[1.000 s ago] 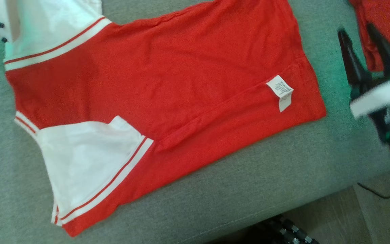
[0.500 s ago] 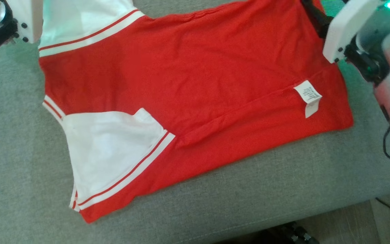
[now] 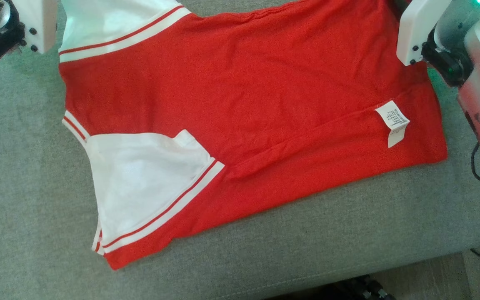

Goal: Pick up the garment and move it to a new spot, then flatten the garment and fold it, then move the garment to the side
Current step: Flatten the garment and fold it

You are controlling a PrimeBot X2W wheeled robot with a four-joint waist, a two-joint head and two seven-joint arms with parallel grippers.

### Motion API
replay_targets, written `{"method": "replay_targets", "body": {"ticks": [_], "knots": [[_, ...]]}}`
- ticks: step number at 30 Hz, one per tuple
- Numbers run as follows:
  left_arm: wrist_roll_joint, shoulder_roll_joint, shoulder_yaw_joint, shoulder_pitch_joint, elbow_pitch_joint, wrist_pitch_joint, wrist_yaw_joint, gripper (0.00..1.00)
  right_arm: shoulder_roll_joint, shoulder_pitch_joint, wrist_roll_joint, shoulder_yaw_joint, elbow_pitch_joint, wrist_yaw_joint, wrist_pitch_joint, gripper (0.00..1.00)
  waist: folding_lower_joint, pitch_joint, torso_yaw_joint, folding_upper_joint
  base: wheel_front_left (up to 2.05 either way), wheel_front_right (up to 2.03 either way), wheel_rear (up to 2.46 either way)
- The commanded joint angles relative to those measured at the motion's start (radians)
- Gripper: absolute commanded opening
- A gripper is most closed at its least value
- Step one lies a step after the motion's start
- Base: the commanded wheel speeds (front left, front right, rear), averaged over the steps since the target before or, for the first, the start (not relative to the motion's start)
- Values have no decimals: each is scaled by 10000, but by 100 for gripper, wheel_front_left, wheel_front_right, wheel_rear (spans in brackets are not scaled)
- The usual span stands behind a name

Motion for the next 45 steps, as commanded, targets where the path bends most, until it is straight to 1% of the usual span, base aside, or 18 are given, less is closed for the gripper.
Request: {"method": "replay_targets", "body": {"ticks": [1,2,5,6,8,9,10,14,17,20,24,27,29,31,32,38,41,45], "knots": [[-61,389,379,-608,-130,-82,18,0,45,-137,101,82,-111,67,-149,33,-1,-5,8,0,0,0,0],[-93,389,337,-624,-112,-103,18,0,50,-168,140,153,-59,67,-184,27,-1,-9,14,0,0,0,0],[-186,390,208,-675,-66,-172,18,0,30,-272,189,379,89,67,-367,33,-1,-21,47,0,0,0,0],[-215,392,158,-690,-53,-196,18,0,23,-294,229,442,140,67,-414,30,-1,-29,60,0,0,0,0],[-272,395,63,-723,-34,-240,18,0,3,-356,322,556,212,67,-527,12,-1,-36,87,0,0,0,0],[-297,398,16,-740,-25,-258,18,0,-13,-393,358,609,245,67,-613,4,-1,-38,100,0,0,0,0],[-320,404,-29,-761,-17,-275,18,0,-26,-427,384,680,266,67,-694,0,-1,-38,110,0,0,0,0],[-386,435,-190,-847,-3,-414,18,0,-77,-548,536,939,328,67,-988,0,-1,-61,138,0,0,0,0],[-276,472,-302,-984,-67,-833,18,0,-125,-654,805,906,360,67,-1391,0,-1,-90,140,0,0,0,0],[3,507,-342,-1214,-46,-1614,18,0,-230,-734,1272,686,387,67,-1795,0,-1,-153,171,0,0,0,0],[281,403,-309,-1468,135,-2787,18,0,-585,-688,2034,383,228,67,-2182,0,-1,-311,283,0,0,0,0],[335,441,-506,-1461,6,-3409,17,0,-808,-427,2771,194,-87,67,-2242,0,-1,-481,331,0,0,0,0],[132,654,-741,-1207,-381,-3884,17,0,-1098,10,3257,254,-491,67,-2200,0,-1,-690,400,0,0,0,0],[27,852,-948,-971,-768,-4096,17,0,-1387,331,3401,342,-688,67,-2239,0,-1,-797,515,0,0,0,0],[27,852,-948,-971,-768,-4096,17,0,-1387,331,3401,342,-688,67,-2239,0,-1,-797,515,0,0,0,0],[-8,1500,-1405,6,-1951,-4709,24,0,-2195,1407,4036,300,-1229,67,-2303,0,-1,-1133,1008,0,0,0,0],[-39,1836,-1510,616,-2594,-4946,188,0,-2595,2000,4295,258,-1497,67,-2310,0,-1,-1322,1265,0,0,0,0],[-174,2240,-1658,1499,-3527,-5050,573,0,-3040,2743,4471,225,-1803,67,-2386,0,-1,-1568,1537,0,0,0,0]]}}
